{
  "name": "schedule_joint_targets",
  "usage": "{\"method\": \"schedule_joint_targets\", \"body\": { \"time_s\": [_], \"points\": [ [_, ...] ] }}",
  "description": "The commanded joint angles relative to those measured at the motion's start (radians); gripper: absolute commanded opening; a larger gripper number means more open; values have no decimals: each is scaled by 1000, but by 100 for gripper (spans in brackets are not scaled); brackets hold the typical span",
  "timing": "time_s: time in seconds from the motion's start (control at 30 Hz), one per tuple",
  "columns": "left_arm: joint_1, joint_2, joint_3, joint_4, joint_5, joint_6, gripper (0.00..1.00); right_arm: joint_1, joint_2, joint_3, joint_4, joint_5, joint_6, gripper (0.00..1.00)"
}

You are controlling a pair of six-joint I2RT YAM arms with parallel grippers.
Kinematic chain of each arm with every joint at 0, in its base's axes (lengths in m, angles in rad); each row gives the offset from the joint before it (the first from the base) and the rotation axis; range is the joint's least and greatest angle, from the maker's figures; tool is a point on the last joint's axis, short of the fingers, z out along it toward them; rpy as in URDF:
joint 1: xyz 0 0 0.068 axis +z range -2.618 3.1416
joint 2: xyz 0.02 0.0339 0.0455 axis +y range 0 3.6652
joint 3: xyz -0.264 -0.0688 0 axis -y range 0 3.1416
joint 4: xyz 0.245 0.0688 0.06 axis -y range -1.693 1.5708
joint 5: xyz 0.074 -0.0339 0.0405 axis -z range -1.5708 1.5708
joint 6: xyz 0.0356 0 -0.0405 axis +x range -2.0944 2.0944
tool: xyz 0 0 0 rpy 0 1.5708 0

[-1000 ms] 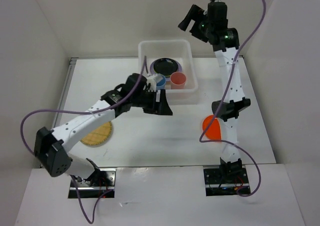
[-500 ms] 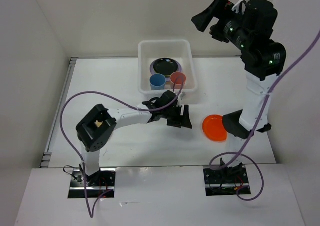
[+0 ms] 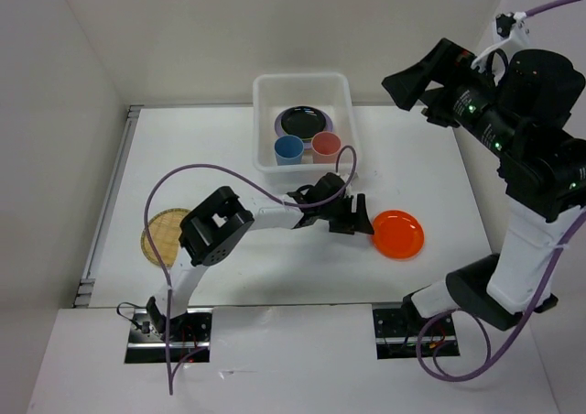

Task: Place the mixed dishes into the plastic bin

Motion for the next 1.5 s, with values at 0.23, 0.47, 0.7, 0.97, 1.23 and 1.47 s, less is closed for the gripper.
{"method": "schedule_joint_targets", "body": {
  "time_s": [0.23, 0.47, 0.7, 0.97, 1.23, 1.47],
  "points": [
    [-31, 170, 112, 152, -9, -72, 71, 4, -249, -414, 194, 27, -6, 100],
    [-50, 227, 166, 147, -20, -72, 46, 4, -270, -485, 224, 18, -6, 100],
    [-50, 256, 141, 208, -1, -93, 10, 4, -270, -485, 224, 18, -6, 100],
    [-50, 12, 31, 95, -92, -2, 0, 4, -240, -313, 188, 94, -26, 100],
    [-18, -307, 94, -206, -192, 108, 0, 4, -131, 33, 90, 185, -37, 100],
    [137, -405, 280, -391, -206, 180, 0, 4, -73, 178, 44, 159, -27, 100]
  ]
}}
